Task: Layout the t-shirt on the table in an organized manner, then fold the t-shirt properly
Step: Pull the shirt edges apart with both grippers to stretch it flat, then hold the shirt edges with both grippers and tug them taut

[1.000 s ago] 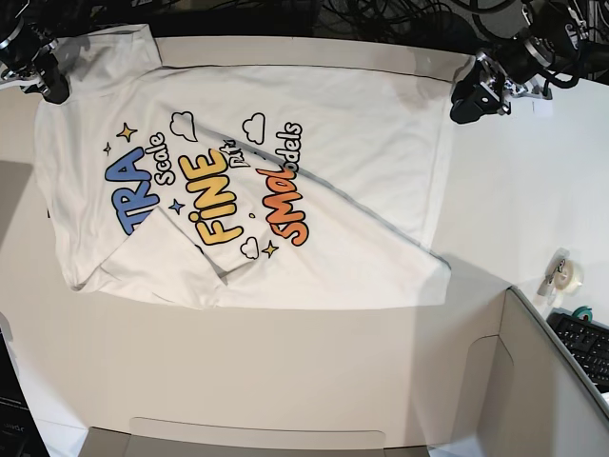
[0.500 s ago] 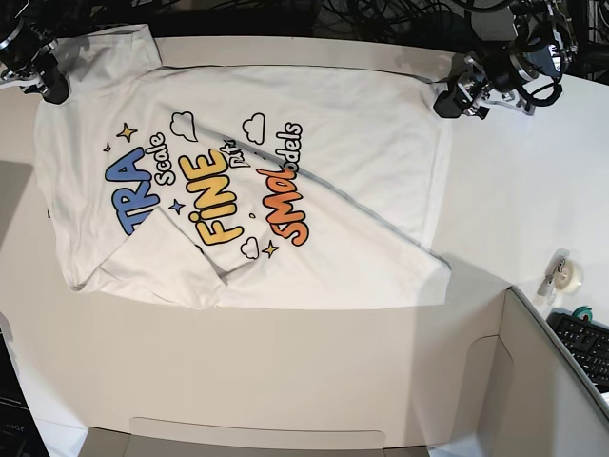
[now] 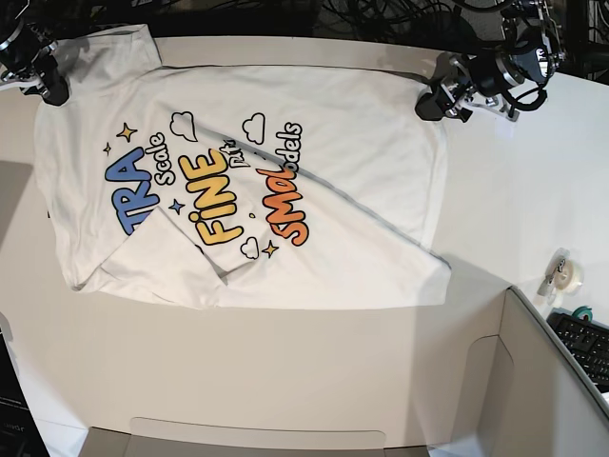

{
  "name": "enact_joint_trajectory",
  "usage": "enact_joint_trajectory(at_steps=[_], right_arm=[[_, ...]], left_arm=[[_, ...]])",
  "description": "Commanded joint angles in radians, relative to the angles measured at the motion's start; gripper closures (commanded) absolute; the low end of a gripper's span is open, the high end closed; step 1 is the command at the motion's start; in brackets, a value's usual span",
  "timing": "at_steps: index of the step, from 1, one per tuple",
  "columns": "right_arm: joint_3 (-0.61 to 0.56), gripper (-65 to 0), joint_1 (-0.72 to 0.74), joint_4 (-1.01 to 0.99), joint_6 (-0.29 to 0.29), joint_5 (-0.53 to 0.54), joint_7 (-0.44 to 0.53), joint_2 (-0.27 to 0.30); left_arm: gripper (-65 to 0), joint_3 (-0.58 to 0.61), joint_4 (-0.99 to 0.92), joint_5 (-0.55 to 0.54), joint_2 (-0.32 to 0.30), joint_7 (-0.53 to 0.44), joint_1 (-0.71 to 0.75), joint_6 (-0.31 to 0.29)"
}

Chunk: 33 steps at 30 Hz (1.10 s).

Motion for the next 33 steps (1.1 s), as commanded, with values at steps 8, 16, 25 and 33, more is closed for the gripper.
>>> enact_joint_trajectory(at_steps=[8,16,25,33], right_arm=[[0.006,0.0,0.0,0.016,0.002,0.022,0.003,0.018],[0.004,0.0,0.0,0.014,0.002,0.022,0.003,0.017],[0.004,0.0,0.0,0.013,0.002,0.02,0.005,0.015],[0.004,0.0,0.007,0.011,0.002,0.02,0.005,0.012]], left_arm=[[-28.6,-0.027,-0.018,0.024,-0.109,-0.072,0.014,0.009],[-28.1,-0.038,-0.049,0.019,-0.102,-0.084,0.06,0.009],[-26.6,-0.13,0.034,0.007,-0.101,-0.101,0.083,0.007],[-26.7,-0.161,0.034,-0.079,-0.099,-0.1,0.114,0.006]])
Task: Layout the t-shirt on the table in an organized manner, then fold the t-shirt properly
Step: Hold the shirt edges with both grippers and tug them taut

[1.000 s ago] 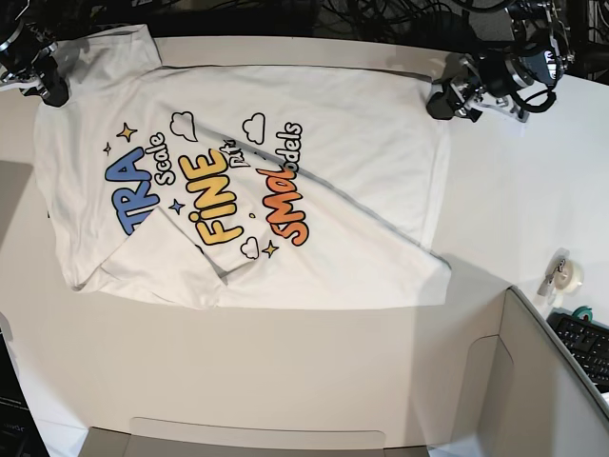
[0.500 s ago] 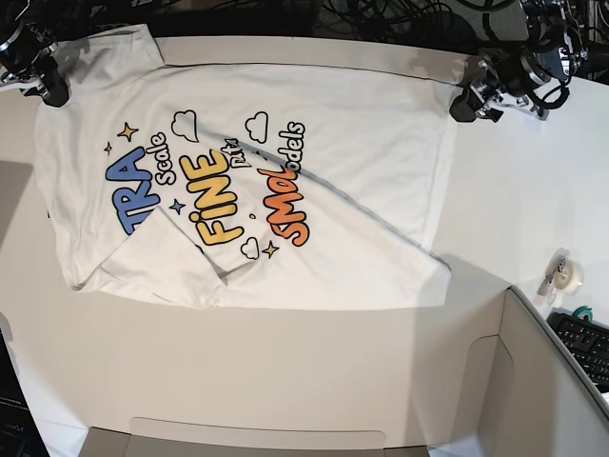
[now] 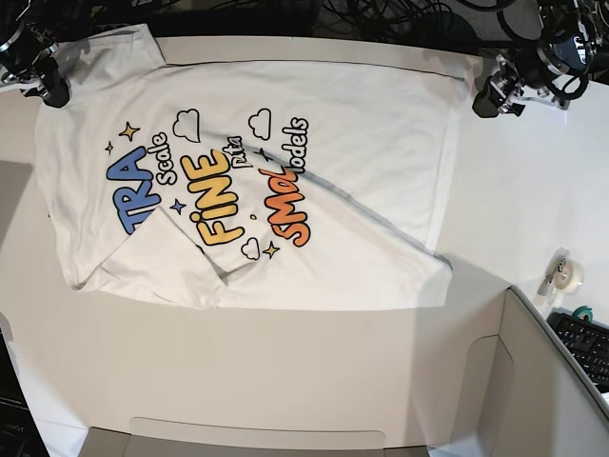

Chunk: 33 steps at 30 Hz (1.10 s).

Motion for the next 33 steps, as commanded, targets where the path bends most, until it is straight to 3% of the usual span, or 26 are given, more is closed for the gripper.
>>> enact_joint_trajectory(at_steps=[1,7,18,33], right_arm=[[0.005,0.0,-0.001,0.013,0.002,0.023,0.005,0.016],[0.005,0.0,-0.001,0.013,0.002,0.023,0.005,0.016],[0.005,0.0,-0.001,0.013,0.002,0.023,0.005,0.017],[0.005,0.0,-0.001,0.013,0.002,0.023,0.005,0.016]], left_arm=[[-26.7,-0.005,0.015,-0.014,-0.004,0.0,0.018,-0.004],[-26.8,-0.011,0.015,-0.014,0.068,0.052,0.033,-0.004],[-26.8,-0.005,0.015,-0.016,0.171,0.063,0.033,-0.004],[-26.8,-0.009,0.009,-0.004,0.2,0.052,-0.057,-0.003]])
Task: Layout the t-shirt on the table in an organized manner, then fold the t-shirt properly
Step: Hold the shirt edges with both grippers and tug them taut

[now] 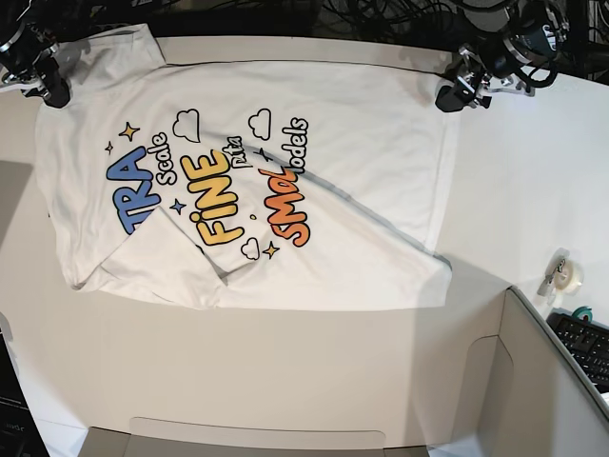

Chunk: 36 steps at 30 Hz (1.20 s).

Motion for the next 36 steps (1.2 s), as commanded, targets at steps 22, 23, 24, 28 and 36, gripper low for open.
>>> enact_joint_trajectory(at_steps=[22,23,24,28,36], right_arm=[[0.005,0.0,0.01,0.012,0.002,0.023,0.005,0.017],[0.005,0.0,0.011,0.012,0.002,0.023,0.005,0.017],[0.005,0.0,0.011,0.012,0.002,0.023,0.005,0.017],[0.005,0.0,0.016,0.012,0.002,-0.006,0.005,0.016],[0.003,0.0,0.022,0.012,0.002,-0.019,0.003,-0.007]], left_arm=[[-22.1,0.007,-0.125,-0.016,-0.001,0.013,-0.063,-0.005],[-19.1,0.007,-0.125,-0.016,-0.001,0.013,-0.063,-0.005],[-14.7,0.007,-0.128,-0.016,-0.001,0.008,-0.063,-0.005],[0.0,0.007,-0.188,-0.016,-0.002,0.008,-0.063,-0.007],[0.0,-0.001,-0.202,-0.016,-0.008,0.002,-0.063,-0.008]])
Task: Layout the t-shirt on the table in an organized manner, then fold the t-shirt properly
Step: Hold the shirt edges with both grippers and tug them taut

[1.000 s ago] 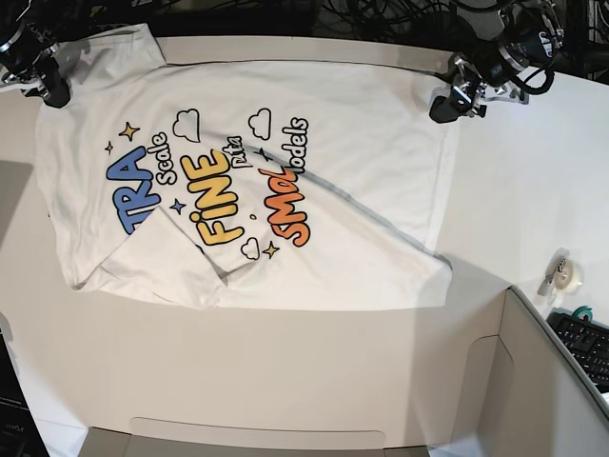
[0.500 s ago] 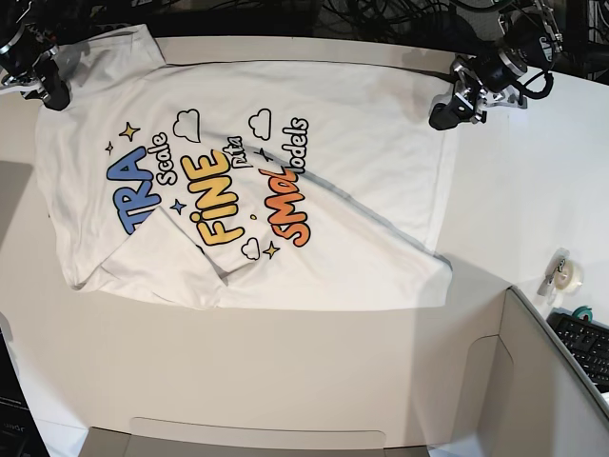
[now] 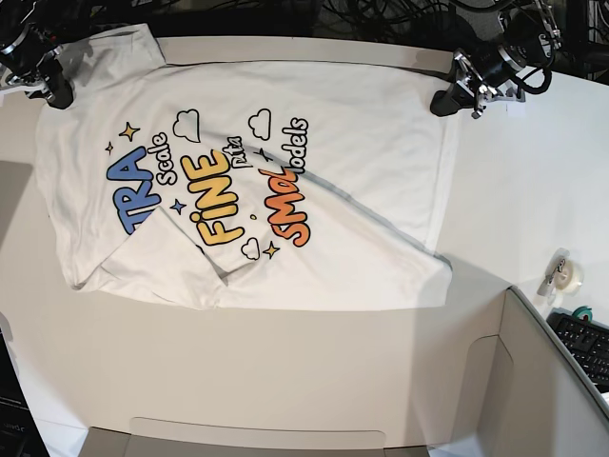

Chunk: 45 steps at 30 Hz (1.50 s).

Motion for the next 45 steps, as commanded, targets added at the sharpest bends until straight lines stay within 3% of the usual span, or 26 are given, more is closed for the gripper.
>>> enact_joint_trajectory(at_steps=[1,13,22,30,38,45], right_arm=[[0.003,0.0,-0.002,0.014,0.005,0.019,0.004,0.015],[-0.022,0.0,-0.01,0.014,0.003,0.018,0.004,0.018],[-0.02,0.0,-0.05,0.023,0.003,0.029,0.003,0.028],[0.035,0.0,-0.091,0.164,0.005,0.027,0.003,0.024],[0.058,0.0,-0.103,0.205,0.005,0.027,0.003,0.005],[0.056,0.0,-0.103,0.205,0.005,0.027,0.003,-0.019]], left_arm=[[0.0,-0.003,-0.001,0.063,-0.008,-0.001,0.012,0.025],[0.0,-0.006,0.011,0.054,-0.045,0.002,0.01,0.022],[0.0,-0.007,0.187,0.054,-0.058,0.006,0.018,0.022],[0.0,-0.009,0.292,0.05,-0.058,0.009,0.036,0.021],[0.0,-0.009,0.305,-0.148,-0.097,0.009,0.068,0.021],[0.0,-0.018,0.305,-0.16,-0.118,0.009,0.072,0.021]])
